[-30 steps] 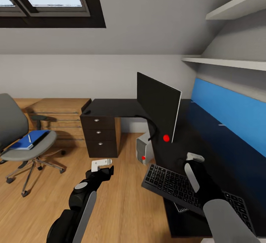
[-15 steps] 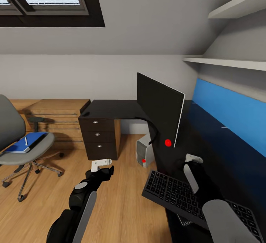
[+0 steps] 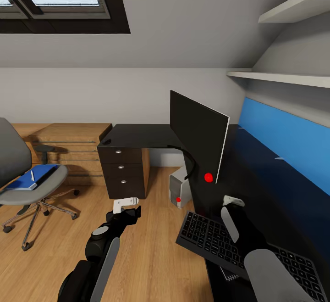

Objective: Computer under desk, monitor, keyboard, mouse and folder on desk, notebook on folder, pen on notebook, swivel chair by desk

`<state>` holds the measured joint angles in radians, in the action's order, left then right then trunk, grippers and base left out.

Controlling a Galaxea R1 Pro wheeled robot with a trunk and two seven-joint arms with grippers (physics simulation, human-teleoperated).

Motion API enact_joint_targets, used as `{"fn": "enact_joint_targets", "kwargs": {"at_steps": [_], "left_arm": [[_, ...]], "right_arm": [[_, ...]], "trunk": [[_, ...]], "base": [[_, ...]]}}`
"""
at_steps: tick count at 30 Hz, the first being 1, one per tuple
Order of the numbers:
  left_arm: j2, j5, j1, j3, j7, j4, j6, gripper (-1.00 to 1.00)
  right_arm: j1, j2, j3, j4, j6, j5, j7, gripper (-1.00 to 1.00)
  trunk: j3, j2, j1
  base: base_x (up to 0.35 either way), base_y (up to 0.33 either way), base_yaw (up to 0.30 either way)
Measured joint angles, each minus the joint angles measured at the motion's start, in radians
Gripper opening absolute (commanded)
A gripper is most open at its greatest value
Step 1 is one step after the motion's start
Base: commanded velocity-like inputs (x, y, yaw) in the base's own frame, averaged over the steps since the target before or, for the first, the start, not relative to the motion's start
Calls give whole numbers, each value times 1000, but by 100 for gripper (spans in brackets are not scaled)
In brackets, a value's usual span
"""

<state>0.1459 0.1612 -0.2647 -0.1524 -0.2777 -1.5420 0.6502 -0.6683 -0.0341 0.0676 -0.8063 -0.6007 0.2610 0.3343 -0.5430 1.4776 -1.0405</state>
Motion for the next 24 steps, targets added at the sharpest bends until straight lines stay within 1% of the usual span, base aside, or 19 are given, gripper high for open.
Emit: {"fn": "enact_joint_targets", "kwargs": {"at_steps": [4,5,9,15,18,21,24], "left_arm": [[0,0,0,0,0,1,0,100],[0,0,0,0,0,1,0,100],[0,0,0,0,0,0,0,100],[0,0,0,0,0,0,0,100],[-1,0,0,0,0,0,0,100],[0,1,0,0,0,0,0,100],[0,0,0,0,0,0,0,100]], "right_arm": [[0,-1,0,1,-1,0,1,100],[0,-2,0,1,-11,0,1,100],[0,-3,-1,4,-18,-9,-2,100],[-1,-4,-3,6,-19,-15,-5,100],[-1,-3,-3,7,-22,-26,-4,100],[-1,-3,-2,7,-22,-29,-4,100],[-1,-3,-2,7,-22,-26,-6,100]], "trunk": [[0,0,0],[0,0,0],[0,0,0],[0,0,0],[0,0,0],[0,0,0],[0,0,0]], "base": [[-5,0,0],[-60,0,0],[-208,0,0],[-59,9,0],[-91,155,0],[-96,178,0],[-15,27,0]]}}
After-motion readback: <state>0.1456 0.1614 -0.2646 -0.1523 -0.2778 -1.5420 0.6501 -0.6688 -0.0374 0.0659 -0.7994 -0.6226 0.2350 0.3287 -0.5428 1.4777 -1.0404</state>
